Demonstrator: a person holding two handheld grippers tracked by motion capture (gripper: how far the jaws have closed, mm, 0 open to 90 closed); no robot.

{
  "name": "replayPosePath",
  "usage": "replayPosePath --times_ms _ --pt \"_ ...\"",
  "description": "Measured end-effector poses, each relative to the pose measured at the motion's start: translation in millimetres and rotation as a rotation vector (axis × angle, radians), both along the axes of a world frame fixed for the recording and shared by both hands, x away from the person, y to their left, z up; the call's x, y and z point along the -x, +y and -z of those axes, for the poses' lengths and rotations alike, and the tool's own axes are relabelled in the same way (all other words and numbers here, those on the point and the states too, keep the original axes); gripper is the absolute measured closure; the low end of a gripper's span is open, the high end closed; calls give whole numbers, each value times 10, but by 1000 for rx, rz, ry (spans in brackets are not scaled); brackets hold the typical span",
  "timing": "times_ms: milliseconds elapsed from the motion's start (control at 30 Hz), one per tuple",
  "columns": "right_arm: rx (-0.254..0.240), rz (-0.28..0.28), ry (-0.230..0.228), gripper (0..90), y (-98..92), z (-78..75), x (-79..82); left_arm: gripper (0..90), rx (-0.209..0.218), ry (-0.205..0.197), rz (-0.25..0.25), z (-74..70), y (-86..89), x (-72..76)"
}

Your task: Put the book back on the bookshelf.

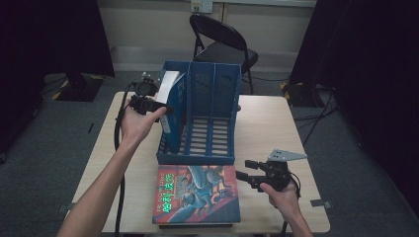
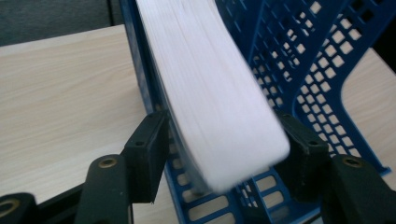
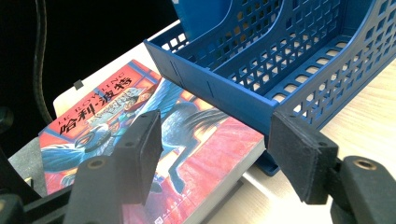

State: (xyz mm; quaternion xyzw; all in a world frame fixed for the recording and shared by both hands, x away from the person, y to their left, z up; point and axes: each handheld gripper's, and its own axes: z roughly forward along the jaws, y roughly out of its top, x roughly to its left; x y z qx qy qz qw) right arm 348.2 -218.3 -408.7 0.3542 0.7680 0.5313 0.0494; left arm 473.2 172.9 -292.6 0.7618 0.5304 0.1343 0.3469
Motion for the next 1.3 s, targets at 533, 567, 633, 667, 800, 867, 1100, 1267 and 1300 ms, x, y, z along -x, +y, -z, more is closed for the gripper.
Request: replayPosePath --times_ms 533,567,633,667,800,867,1100,1267,1300 --pt "9 -10 4 344 52 18 -2 516 44 -99 42 295 116 204" --pt "8 -9 4 344 52 19 -1 519 43 -105 42 307 113 206" --pt "7 -8 4 344 50 19 -1 501 44 -98 38 346 105 210" --pt "8 -8 5 344 46 18 2 497 40 -99 48 370 108 218" --pt "9 -7 4 344 33 27 3 511 116 -76 67 458 158 317" --pt "14 -8 5 344 38 35 2 521 61 -109 50 500 158 423" --pt "42 -19 4 343 109 68 17 538 117 -116 110 592 274 686" --pt "66 -28 3 342 168 94 39 528 112 -106 129 718 375 849" --pt "76 -30 0 341 182 100 50 529 98 -105 134 739 379 876"
